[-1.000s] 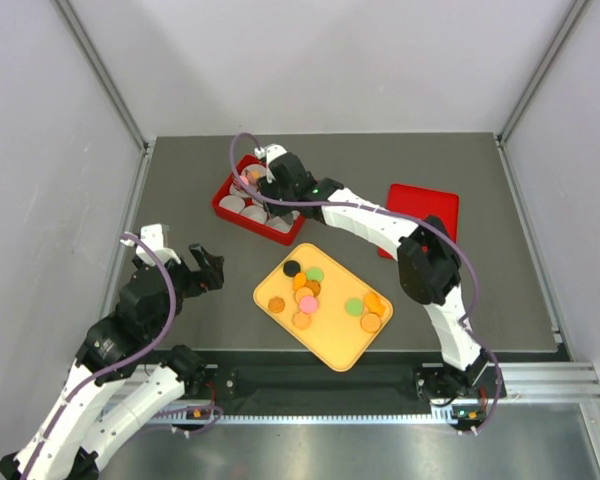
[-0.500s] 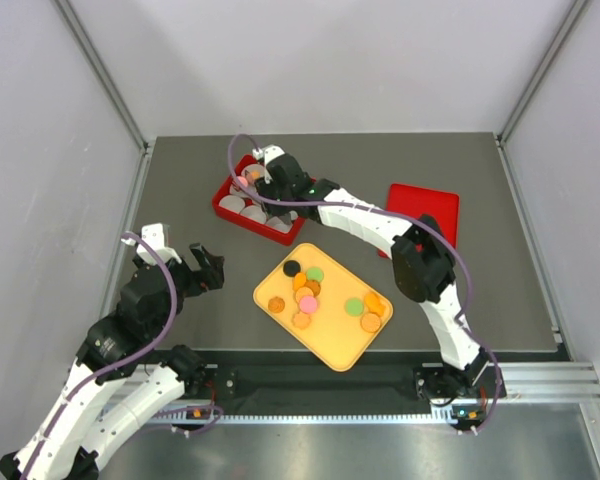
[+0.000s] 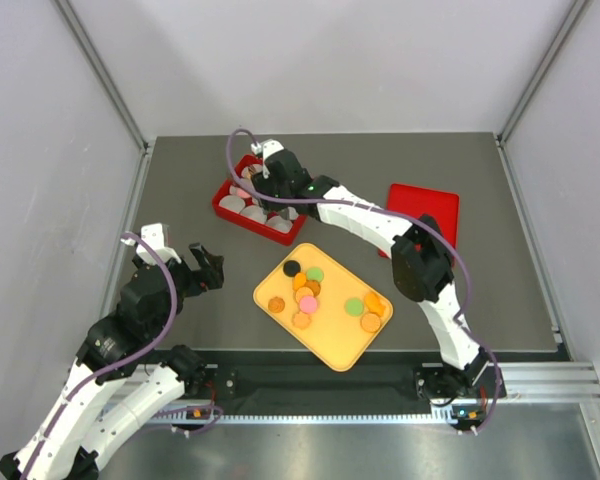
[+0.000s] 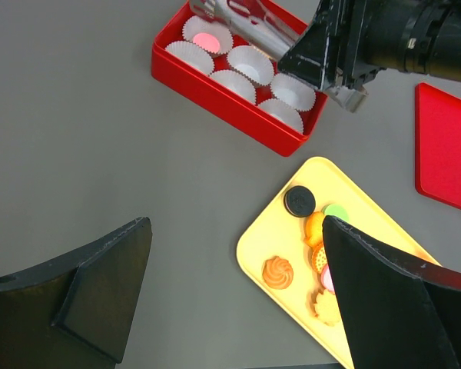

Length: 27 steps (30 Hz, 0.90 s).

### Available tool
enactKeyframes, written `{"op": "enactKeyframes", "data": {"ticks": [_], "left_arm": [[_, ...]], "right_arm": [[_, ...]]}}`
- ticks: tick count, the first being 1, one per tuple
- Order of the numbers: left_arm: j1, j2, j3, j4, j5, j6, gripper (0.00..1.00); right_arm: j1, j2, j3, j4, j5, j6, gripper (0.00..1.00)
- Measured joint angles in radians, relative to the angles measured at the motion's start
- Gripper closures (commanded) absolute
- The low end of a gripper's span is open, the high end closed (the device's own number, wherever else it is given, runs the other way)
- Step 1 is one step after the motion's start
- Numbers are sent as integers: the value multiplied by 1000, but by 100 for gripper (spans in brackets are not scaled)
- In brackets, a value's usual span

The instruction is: Pack the cookies

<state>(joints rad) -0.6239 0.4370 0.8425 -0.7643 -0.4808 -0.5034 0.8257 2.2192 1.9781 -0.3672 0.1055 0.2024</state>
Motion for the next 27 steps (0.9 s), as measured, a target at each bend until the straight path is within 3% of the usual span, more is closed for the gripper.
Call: {"op": "enactKeyframes", "data": {"ticks": [9,17,21,27], "left_arm": [[0,0,0,0,-4,0,3],[0,0,0,0,-3,0,3],[0,-5,0,1,-2,0,3],[0,-5,0,0,3,0,3]], "right_arm": [[-2,-96,-9,-60,39,-24,55],[51,-598,-444,-129,142,10,56],[177,-863,-706,-174,192,72,56],[386,-1102,-966,-305,240,235,57]]}}
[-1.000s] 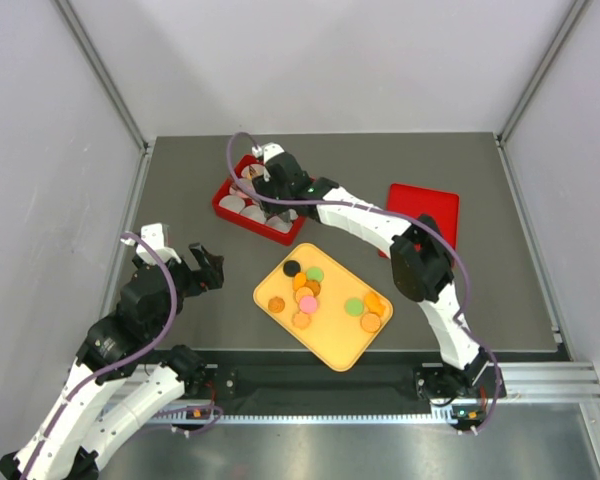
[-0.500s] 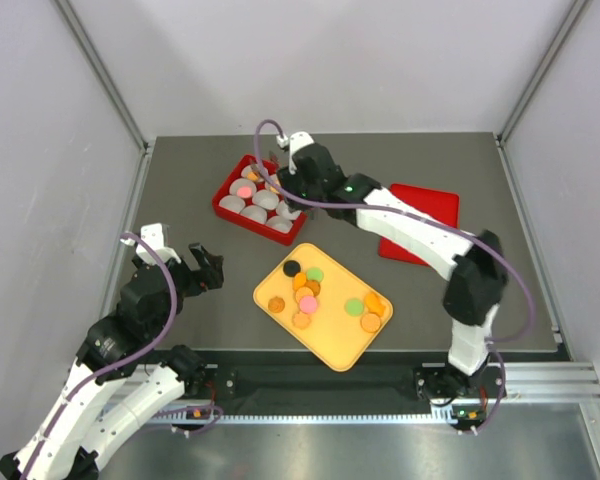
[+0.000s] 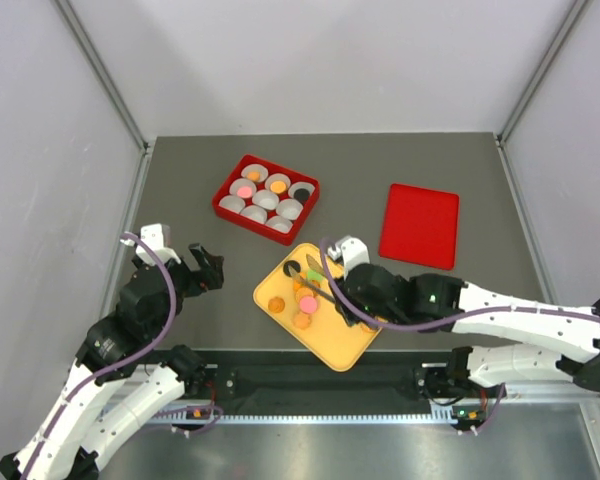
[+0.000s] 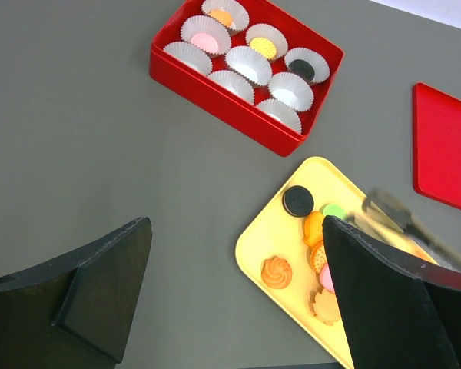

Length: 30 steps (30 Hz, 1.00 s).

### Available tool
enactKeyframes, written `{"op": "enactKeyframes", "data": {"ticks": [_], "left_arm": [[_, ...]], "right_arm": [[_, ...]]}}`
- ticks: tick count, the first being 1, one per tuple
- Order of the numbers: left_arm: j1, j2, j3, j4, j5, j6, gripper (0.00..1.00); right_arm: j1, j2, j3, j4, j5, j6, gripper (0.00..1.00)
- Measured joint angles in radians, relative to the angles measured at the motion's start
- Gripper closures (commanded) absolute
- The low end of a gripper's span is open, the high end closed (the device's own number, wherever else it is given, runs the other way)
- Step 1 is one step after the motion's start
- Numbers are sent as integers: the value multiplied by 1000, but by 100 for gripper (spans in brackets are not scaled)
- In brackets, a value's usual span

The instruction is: Pack the cookies

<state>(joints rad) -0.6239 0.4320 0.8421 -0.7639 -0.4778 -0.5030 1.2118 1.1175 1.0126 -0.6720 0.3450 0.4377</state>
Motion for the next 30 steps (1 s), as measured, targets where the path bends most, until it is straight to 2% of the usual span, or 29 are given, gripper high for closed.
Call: {"op": "enactKeyframes", "data": {"ticks": [5,13,30], "left_arm": [[0,0,0,0,2,0,3],[0,2,0,0,1,0,3],[0,5,0,0,2,0,3]], "right_arm": [[144,-55,-66,-97,61,135,57],[275,-67,-110,-151,118,277,57],[364,11,-109,-150,128,350,57]]}}
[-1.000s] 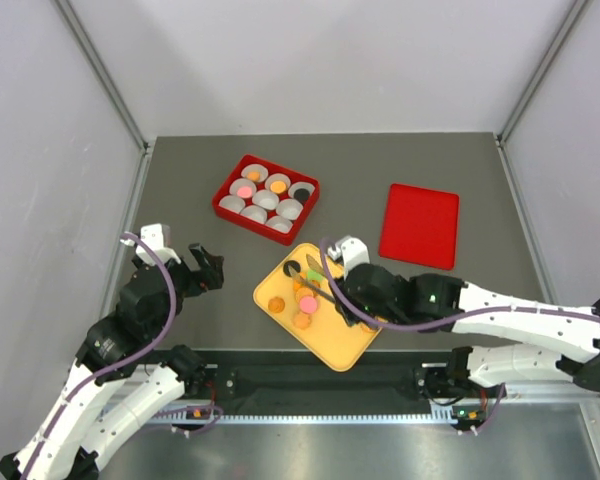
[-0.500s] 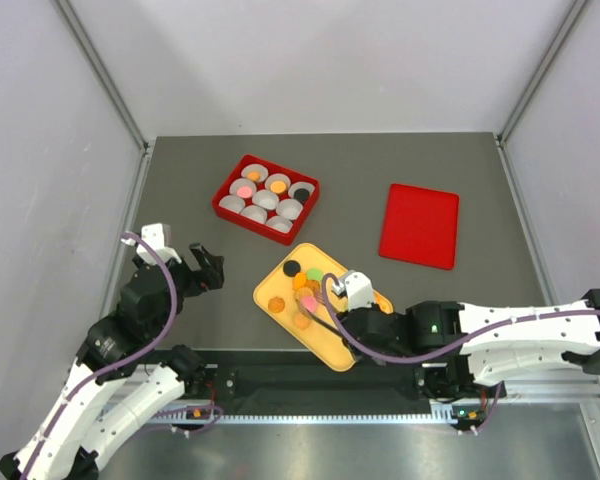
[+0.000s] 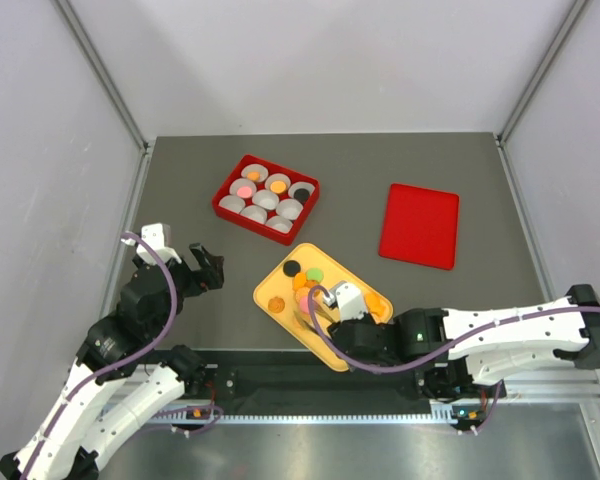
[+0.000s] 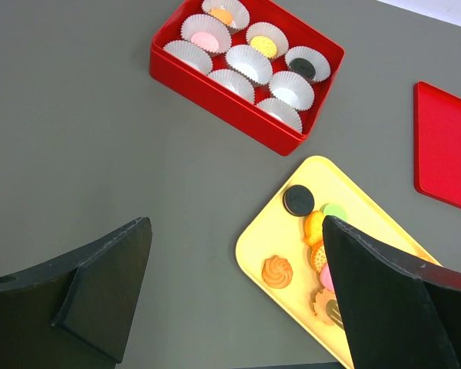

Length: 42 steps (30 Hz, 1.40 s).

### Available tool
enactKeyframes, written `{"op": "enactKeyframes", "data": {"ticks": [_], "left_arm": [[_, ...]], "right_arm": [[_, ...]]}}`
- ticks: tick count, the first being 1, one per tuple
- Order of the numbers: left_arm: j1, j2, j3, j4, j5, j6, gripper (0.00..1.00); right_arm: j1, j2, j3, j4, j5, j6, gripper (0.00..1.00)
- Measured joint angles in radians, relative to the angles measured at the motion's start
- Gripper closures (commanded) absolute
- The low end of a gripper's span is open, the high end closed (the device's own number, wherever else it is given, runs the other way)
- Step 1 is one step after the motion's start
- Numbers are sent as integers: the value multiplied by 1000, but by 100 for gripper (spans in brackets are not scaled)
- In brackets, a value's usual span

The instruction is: Pack the cookies

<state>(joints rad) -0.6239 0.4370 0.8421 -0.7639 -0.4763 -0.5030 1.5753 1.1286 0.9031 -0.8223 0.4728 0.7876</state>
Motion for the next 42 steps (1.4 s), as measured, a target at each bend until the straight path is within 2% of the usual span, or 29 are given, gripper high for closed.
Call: {"op": "enactKeyframes", "data": {"ticks": [38,42], "left_arm": [[0,0,0,0,0,0,3],[0,0,0,0,0,0,3]], "right_arm": [[13,80,3,50,-31,-1,56],[13,80,3,51,-30,-1,61]]}}
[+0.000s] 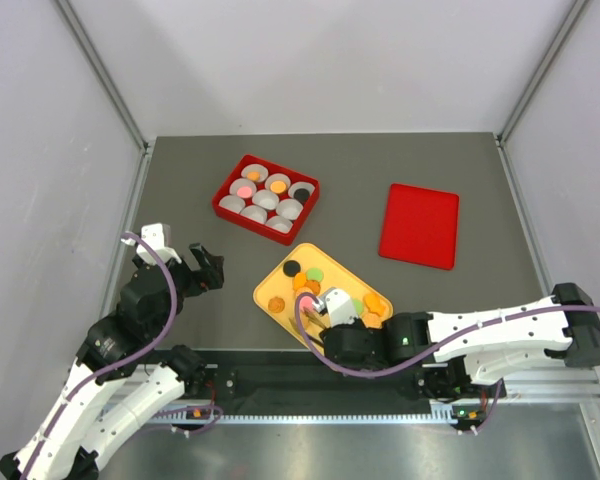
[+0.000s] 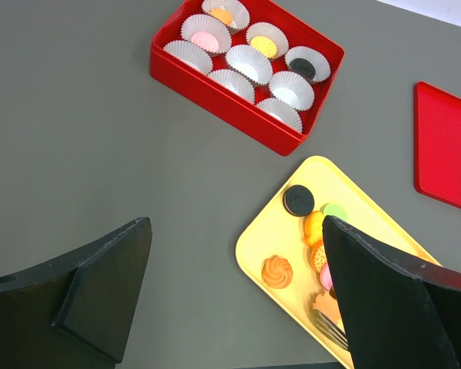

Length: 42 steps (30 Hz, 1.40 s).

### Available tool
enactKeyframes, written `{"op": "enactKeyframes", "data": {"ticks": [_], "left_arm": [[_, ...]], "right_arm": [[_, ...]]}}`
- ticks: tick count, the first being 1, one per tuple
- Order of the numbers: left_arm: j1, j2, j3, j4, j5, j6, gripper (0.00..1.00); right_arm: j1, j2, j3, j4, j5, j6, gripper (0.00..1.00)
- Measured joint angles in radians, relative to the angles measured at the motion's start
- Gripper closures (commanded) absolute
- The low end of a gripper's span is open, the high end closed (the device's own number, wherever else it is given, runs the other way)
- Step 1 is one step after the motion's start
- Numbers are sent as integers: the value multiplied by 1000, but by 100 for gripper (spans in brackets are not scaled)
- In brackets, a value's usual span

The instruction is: Pack the cookies

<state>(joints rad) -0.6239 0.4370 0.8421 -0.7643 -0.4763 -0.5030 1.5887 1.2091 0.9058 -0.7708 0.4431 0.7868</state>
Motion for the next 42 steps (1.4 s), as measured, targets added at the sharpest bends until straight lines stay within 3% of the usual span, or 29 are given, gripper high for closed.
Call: {"op": "enactKeyframes", "data": {"ticks": [8,24,28,34,42], "left_arm": [[0,0,0,0,0,0,3],[0,0,0,0,0,0,3],[0,0,0,0,0,0,3],[0,0,0,0,-2,0,3],[0,1,0,0,-5,0,3]], "right_arm": [[0,0,0,-1,1,0,70],[-43,-84,92,-77,19,-56,69],[-146,-88,148,-89,15,-135,69],[-418,-65,274,-42,-35,-315,68],[-686,183,486,150,-173,-491,69]]}}
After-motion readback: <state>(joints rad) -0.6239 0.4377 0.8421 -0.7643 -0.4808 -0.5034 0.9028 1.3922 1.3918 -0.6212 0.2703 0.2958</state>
